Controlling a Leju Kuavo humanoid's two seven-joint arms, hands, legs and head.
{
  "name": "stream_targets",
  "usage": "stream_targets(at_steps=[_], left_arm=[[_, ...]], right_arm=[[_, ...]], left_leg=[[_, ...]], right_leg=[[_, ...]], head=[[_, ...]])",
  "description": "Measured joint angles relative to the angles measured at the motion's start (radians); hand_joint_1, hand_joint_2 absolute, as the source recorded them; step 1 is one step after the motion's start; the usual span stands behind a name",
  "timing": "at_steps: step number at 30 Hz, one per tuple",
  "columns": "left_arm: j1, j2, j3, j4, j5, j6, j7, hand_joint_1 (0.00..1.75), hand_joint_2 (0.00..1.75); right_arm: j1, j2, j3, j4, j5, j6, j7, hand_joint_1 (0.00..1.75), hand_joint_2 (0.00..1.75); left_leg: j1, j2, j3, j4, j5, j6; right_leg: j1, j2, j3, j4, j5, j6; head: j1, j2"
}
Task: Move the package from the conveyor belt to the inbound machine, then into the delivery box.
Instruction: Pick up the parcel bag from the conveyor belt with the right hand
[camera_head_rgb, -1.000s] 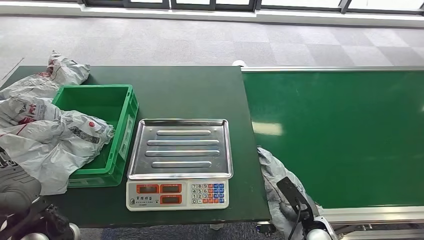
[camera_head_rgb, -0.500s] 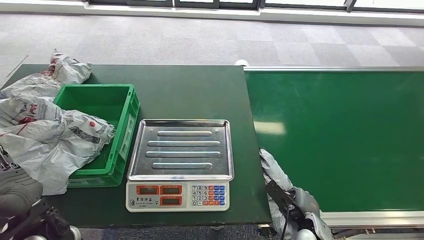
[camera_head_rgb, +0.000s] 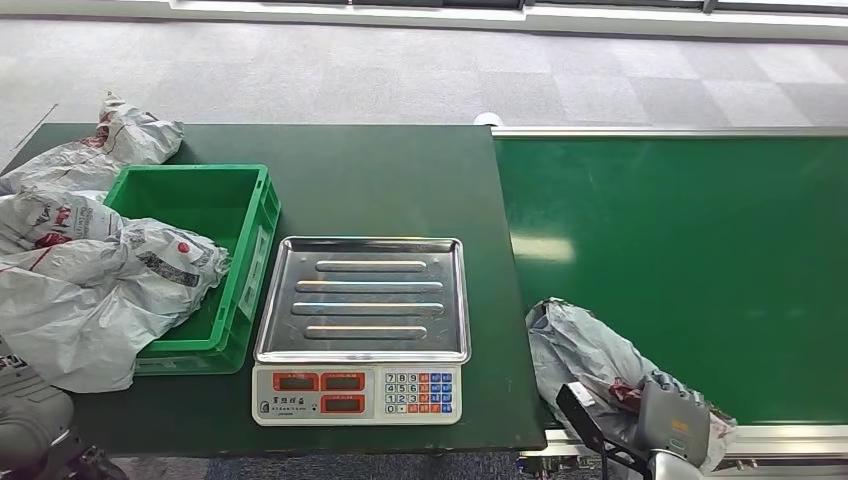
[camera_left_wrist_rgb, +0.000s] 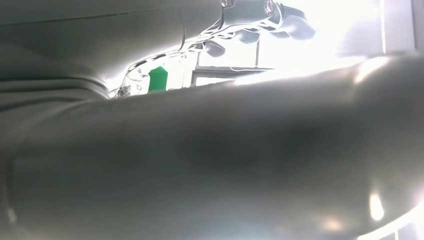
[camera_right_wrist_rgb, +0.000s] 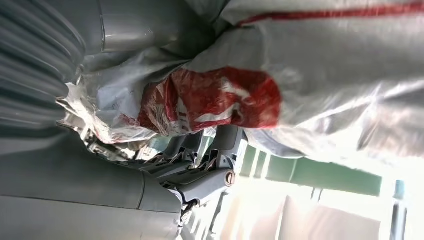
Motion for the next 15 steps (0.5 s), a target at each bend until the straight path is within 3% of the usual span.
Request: stream_targets(at_steps=[8, 12, 15], left_arm=[[0.016, -0.014, 0.01, -0.017, -0.002, -0.009, -0.008, 0.0, 0.0], [0.031, -0.021, 0.016, -0.028, -0.001, -0.009, -0.019, 0.0, 0.0], [0.036, -0.025, 0.024, -0.033, 0.002, -0.009, -0.022, 0.0, 0.0]], right_arm=[[0.032, 0.002, -0.089, -0.125, 0.081, -0.048, -0.032, 1.75, 1.75], [0.019, -0.024, -0.254, -0.209, 0.095, -0.078, -0.101, 1.75, 1.75], [-0.01, -0.068, -0.451, -0.248, 0.052, -0.106, -0.194, 1.75, 1.75]], left_leg=[[-0.001, 0.0, -0.002, 0.0, 0.001, -0.001], [-0.003, 0.0, -0.002, 0.0, 0.001, -0.001], [-0.005, -0.001, -0.003, 0.0, 0.002, 0.0]], right_leg=[[-0.001, 0.0, -0.005, 0.005, -0.001, 0.0], [-0.003, 0.0, -0.006, 0.005, -0.001, 0.0], [-0.005, -0.001, -0.007, 0.005, -0.001, 0.001]], head=[[0.0, 0.0], [0.0, 0.0], [0.0, 0.0]])
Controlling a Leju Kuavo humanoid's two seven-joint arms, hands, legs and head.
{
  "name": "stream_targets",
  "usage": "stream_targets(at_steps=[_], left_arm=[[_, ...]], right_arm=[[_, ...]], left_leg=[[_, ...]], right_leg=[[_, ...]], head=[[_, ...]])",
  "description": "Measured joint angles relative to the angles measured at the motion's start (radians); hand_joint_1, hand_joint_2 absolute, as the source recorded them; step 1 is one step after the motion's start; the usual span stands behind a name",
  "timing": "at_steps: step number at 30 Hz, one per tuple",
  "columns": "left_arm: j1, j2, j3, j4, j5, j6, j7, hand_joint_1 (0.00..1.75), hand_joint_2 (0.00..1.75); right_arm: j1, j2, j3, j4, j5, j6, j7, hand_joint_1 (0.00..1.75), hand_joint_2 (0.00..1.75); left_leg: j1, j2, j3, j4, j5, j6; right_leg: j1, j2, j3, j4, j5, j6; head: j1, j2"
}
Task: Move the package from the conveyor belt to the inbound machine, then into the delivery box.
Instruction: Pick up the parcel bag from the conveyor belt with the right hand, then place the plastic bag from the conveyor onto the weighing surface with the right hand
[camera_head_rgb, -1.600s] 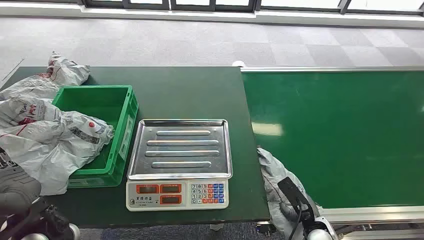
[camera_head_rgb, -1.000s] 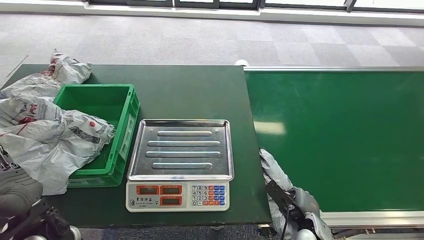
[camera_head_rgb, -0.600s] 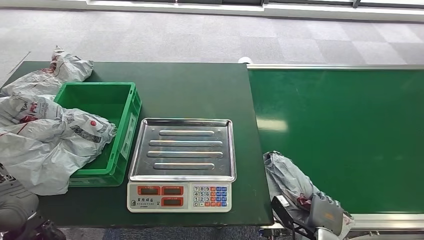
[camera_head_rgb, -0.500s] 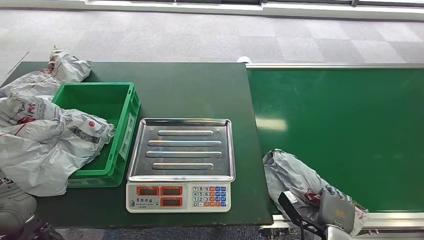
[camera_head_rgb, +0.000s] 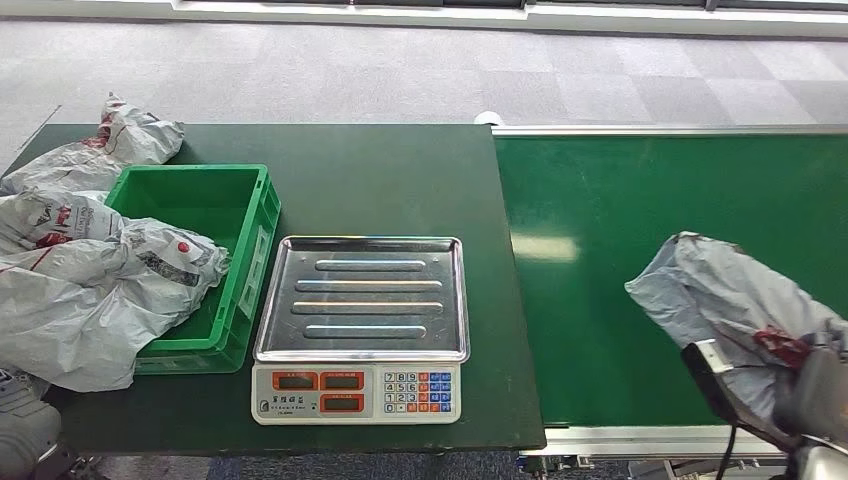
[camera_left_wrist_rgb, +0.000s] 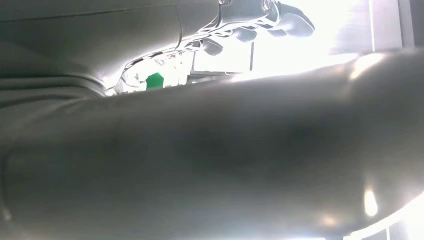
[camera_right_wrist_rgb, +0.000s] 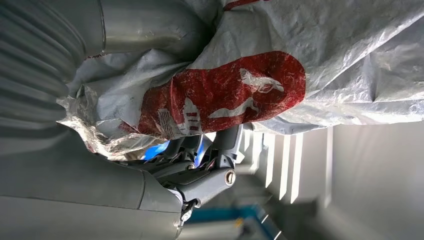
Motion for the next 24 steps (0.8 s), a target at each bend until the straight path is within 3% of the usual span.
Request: stream_targets(at_steps=[2, 4, 8, 10, 13, 17, 21, 24], left_arm=[[0.0, -0.001, 0.005, -0.001, 0.001, 0.0, 0.0, 0.0, 0.0], [0.0, -0.001, 0.005, -0.002, 0.002, 0.0, 0.0, 0.0, 0.0], [-0.006, -0.006, 0.007, 0.006, 0.007, 0.0, -0.013, 0.0, 0.0], [-0.016, -0.006, 0.004, 0.009, 0.008, 0.006, -0.019, 0.0, 0.0], [-0.042, -0.006, -0.004, 0.014, 0.01, 0.017, -0.017, 0.0, 0.0], [-0.053, -0.006, -0.017, 0.019, 0.01, 0.02, -0.014, 0.0, 0.0], [-0.053, -0.006, -0.019, 0.021, 0.012, 0.021, -0.014, 0.0, 0.0], [-0.056, -0.006, -0.021, 0.023, 0.016, 0.02, -0.018, 0.0, 0.0]], right_arm=[[-0.014, -0.019, -0.079, -0.009, -0.026, -0.007, -0.043, 1.75, 1.75], [-0.017, -0.023, -0.095, -0.01, -0.032, -0.008, -0.052, 1.75, 1.75], [-0.177, -0.153, -0.328, -0.009, -0.111, -0.151, -0.212, 1.75, 1.75], [-0.282, -0.202, -0.234, 0.03, -0.047, -0.223, -0.142, 1.75, 1.75], [-0.465, -0.266, -0.035, 0.118, 0.03, -0.24, -0.072, 1.75, 1.75], [-0.581, -0.325, 0.151, 0.193, 0.038, -0.24, -0.021, 1.75, 1.75], [-0.622, -0.354, 0.219, 0.222, 0.017, -0.238, -0.033, 1.75, 1.75], [-0.716, -0.337, 0.306, 0.273, -0.038, -0.195, -0.139, 1.75, 1.75]], left_leg=[[-0.001, 0.0, -0.001, 0.0, 0.0, 0.001], [-0.001, 0.0, -0.001, 0.0, 0.0, 0.001], [-0.002, 0.003, -0.012, -0.001, 0.0, 0.001], [-0.002, 0.009, -0.012, -0.001, 0.002, 0.001], [-0.003, 0.016, -0.007, 0.0, 0.005, 0.0], [-0.002, 0.003, -0.009, 0.001, 0.014, -0.001], [-0.002, -0.003, -0.02, 0.0, 0.015, -0.002], [-0.003, 0.003, -0.026, -0.001, 0.015, -0.003]], right_leg=[[-0.001, 0.0, 0.0, 0.0, 0.0, 0.0], [-0.001, 0.0, 0.0, 0.0, 0.0, 0.0], [-0.002, 0.003, 0.001, 0.003, 0.001, 0.003], [-0.002, 0.01, 0.0, 0.005, 0.004, 0.004], [-0.003, 0.017, -0.004, 0.006, 0.008, 0.004], [-0.003, 0.006, -0.009, 0.007, 0.011, 0.004], [-0.003, 0.0, -0.012, 0.009, 0.011, 0.004], [-0.003, 0.005, -0.015, 0.011, 0.012, 0.002]], head=[[0.0, 0.0], [0.0, 0.0], [0.0, 0.0], [0.0, 0.0], [0.0, 0.0], [0.0, 0.0], [0.0, 0.0], [0.0, 0.0]])
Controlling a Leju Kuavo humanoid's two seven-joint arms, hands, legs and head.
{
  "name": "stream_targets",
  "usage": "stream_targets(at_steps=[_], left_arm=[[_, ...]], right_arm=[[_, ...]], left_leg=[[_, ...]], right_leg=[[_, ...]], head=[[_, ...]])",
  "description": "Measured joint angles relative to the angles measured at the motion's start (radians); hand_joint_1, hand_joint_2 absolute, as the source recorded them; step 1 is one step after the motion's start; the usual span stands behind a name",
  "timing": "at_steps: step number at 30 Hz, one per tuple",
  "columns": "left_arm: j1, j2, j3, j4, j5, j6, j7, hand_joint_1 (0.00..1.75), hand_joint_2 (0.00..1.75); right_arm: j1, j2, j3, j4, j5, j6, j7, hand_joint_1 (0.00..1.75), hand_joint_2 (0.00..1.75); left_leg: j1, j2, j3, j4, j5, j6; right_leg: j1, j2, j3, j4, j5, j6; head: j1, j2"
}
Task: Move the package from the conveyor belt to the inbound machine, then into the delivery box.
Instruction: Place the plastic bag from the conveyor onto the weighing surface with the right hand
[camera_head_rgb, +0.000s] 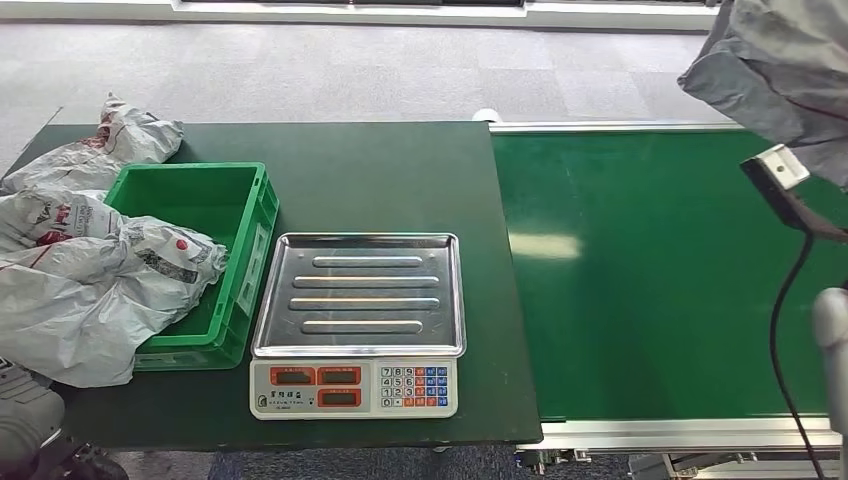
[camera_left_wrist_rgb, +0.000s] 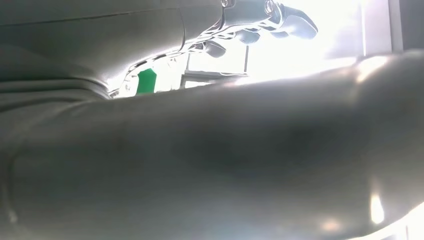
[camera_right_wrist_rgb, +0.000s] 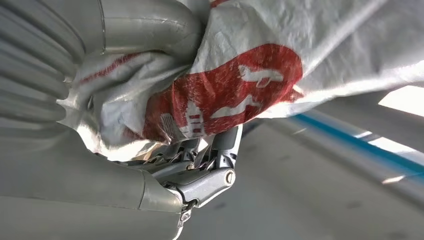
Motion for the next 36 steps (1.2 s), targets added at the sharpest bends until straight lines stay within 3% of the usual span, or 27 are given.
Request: stream_targets(at_steps=[3, 7, 10, 15, 22, 29, 36], left_arm=[[-0.011, 0.0, -0.006, 0.006, 0.003, -0.003, -0.006, 0.0, 0.0], [-0.034, 0.0, -0.024, 0.018, 0.008, -0.004, -0.005, 0.0, 0.0], [-0.059, 0.001, -0.042, 0.035, 0.01, -0.005, 0.003, 0.0, 0.0], [-0.1, 0.009, -0.063, 0.082, 0.023, -0.017, 0.011, 0.0, 0.0], [-0.144, 0.018, -0.081, 0.129, 0.025, -0.021, 0.02, 0.0, 0.0], [-0.154, 0.025, -0.094, 0.151, 0.026, -0.021, 0.022, 0.0, 0.0], [-0.154, 0.028, -0.095, 0.154, 0.026, -0.02, 0.034, 0.0, 0.0]], right_arm=[[-0.134, 0.078, 0.161, 0.098, -0.063, 0.04, -0.081, 1.75, 1.75], [-0.251, 0.243, 0.36, 0.224, -0.218, 0.038, -0.134, 1.75, 1.75], [-0.277, 0.364, 0.512, 0.287, -0.377, 0.028, -0.165, 1.75, 1.75], [-0.276, 0.477, 0.632, 0.339, -0.673, 0.053, -0.231, 1.75, 1.75], [-0.232, 0.566, 0.695, 0.361, -0.801, 0.094, -0.279, 1.75, 1.75], [-0.209, 0.597, 0.721, 0.362, -0.808, 0.104, -0.285, 1.75, 1.75], [-0.153, 0.623, 0.74, 0.361, -0.832, 0.152, -0.214, 1.75, 1.75]], left_leg=[[0.0, 0.01, 0.003, 0.0, 0.001, -0.002], [0.001, 0.009, 0.009, 0.0, 0.007, -0.007], [0.001, 0.006, 0.008, -0.001, 0.009, -0.01], [0.003, 0.0, 0.003, -0.001, 0.011, -0.013], [0.003, 0.0, 0.002, -0.001, 0.011, -0.013], [0.003, 0.001, 0.001, -0.001, 0.011, -0.013], [0.003, 0.001, 0.001, -0.001, 0.011, -0.013]], right_leg=[[0.001, 0.009, -0.004, 0.001, 0.003, -0.003], [0.001, 0.01, -0.009, 0.005, 0.005, -0.006], [0.003, 0.008, -0.011, 0.006, 0.006, -0.008], [0.004, 0.001, -0.015, 0.007, 0.006, -0.009], [0.003, 0.001, -0.016, 0.007, 0.006, -0.01], [0.004, 0.001, -0.017, 0.007, 0.006, -0.01], [0.005, 0.001, -0.017, 0.007, 0.006, -0.01]], head=[[0.0, 0.0], [0.0, 0.0], [-0.001, 0.0], [0.0, 0.0], [0.0, 0.0], [-0.001, 0.0], [0.0, 0.0]])
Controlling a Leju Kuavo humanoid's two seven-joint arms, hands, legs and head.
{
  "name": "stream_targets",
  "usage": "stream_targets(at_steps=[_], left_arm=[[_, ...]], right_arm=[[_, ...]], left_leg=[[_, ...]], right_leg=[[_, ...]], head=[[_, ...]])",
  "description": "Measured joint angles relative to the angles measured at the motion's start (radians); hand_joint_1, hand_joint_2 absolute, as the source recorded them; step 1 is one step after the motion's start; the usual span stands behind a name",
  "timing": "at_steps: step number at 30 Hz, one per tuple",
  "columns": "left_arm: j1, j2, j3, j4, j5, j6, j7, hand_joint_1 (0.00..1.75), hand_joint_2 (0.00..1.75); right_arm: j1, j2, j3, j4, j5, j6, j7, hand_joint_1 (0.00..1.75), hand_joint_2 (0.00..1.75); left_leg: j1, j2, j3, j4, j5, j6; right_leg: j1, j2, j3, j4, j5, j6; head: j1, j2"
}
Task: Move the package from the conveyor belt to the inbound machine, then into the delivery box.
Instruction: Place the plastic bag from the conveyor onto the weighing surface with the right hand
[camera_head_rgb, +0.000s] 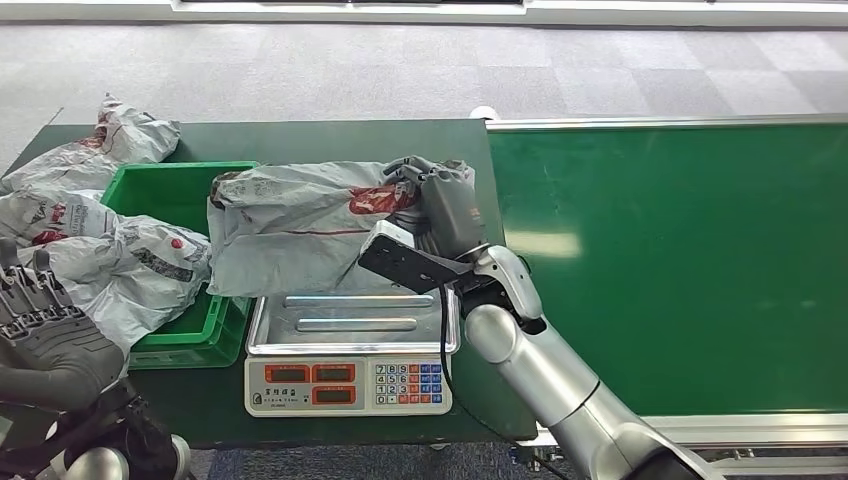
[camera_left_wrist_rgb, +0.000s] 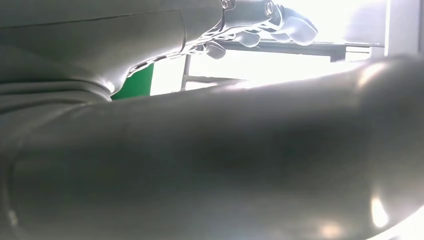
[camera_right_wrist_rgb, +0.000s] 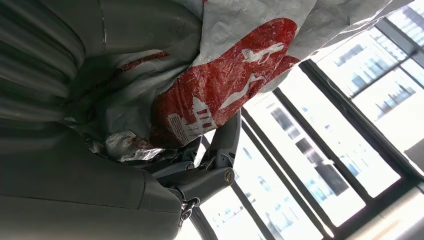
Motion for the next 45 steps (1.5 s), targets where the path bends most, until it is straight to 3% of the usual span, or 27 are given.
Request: stream_targets(at_steps=[6, 10, 15, 19, 30, 34, 38, 45], left_arm=[[-0.005, 0.0, -0.004, -0.001, -0.052, -0.001, 0.034, 0.0, 0.0], [-0.017, 0.0, -0.015, -0.001, -0.113, -0.001, 0.052, 0.0, 0.0], [-0.031, 0.0, -0.033, 0.0, -0.189, 0.005, 0.062, 0.0, 0.0], [-0.036, 0.0, -0.041, 0.0, -0.205, 0.013, 0.064, 0.0, 0.0], [-0.036, 0.0, -0.067, 0.01, -0.311, 0.0, 0.107, 0.0, 0.0], [-0.036, 0.004, -0.073, 0.011, -0.31, -0.059, 0.116, 0.0, 0.0], [-0.058, 0.031, -0.092, 0.011, -0.468, -0.15, 0.185, 0.0, 0.0], [-0.084, 0.046, -0.101, 0.01, -0.51, -0.179, 0.214, 0.0, 0.0]], right_arm=[[0.063, 0.007, 0.003, 0.015, 0.005, 0.025, 0.064, 1.75, 1.75], [0.099, 0.008, -0.002, 0.053, 0.018, 0.032, 0.082, 0.0, 1.75], [0.135, 0.012, -0.019, 0.07, 0.044, 0.052, 0.102, 0.0, 1.75], [0.148, 0.015, -0.029, 0.071, 0.052, 0.061, 0.103, 0.0, 0.0], [0.214, 0.007, -0.068, -0.023, 0.086, 0.081, 0.054, 0.0, 0.0], [0.257, -0.004, -0.086, -0.122, 0.115, 0.047, 0.009, 0.0, 0.0], [0.316, -0.022, -0.097, -0.256, 0.159, 0.033, -0.02, 0.0, 0.0], [0.361, -0.039, -0.104, -0.366, 0.169, 0.036, -0.023, 0.0, 0.0]], left_leg=[[0.0, 0.0, 0.0, 0.0, 0.0, 0.0], [0.0, 0.0, -0.001, 0.0, 0.0, 0.0], [0.0, 0.0, -0.001, 0.0, 0.0, 0.0], [0.0, 0.001, -0.001, 0.0, 0.0, 0.0], [0.0, 0.001, -0.001, 0.0, 0.0, 0.0], [0.0, 0.001, -0.001, 0.0, 0.0, 0.0], [0.0, 0.001, -0.001, 0.0, 0.0, 0.0], [0.0, 0.002, -0.001, 0.0, 0.0, 0.0]], right_leg=[[0.0, 0.0, 0.0, 0.0, 0.0, 0.0], [0.0, -0.001, 0.0, 0.0, 0.0, 0.0], [0.0, -0.001, -0.001, 0.0, 0.0, 0.0], [0.0, 0.0, -0.001, 0.0, 0.0, 0.0], [0.0, 0.0, -0.001, 0.0, 0.0, 0.0], [0.0, 0.0, -0.002, 0.0, 0.0, 0.0], [0.0, 0.0, -0.002, 0.0, 0.0, -0.001], [0.0, 0.001, -0.003, 0.0, 0.001, -0.001]], head=[[0.0, 0.0], [0.0, 0.0], [0.0, 0.0], [0.0, 0.0], [0.0, 0.0], [0.0, 0.0], [0.0, 0.0], [0.0, 0.0]])
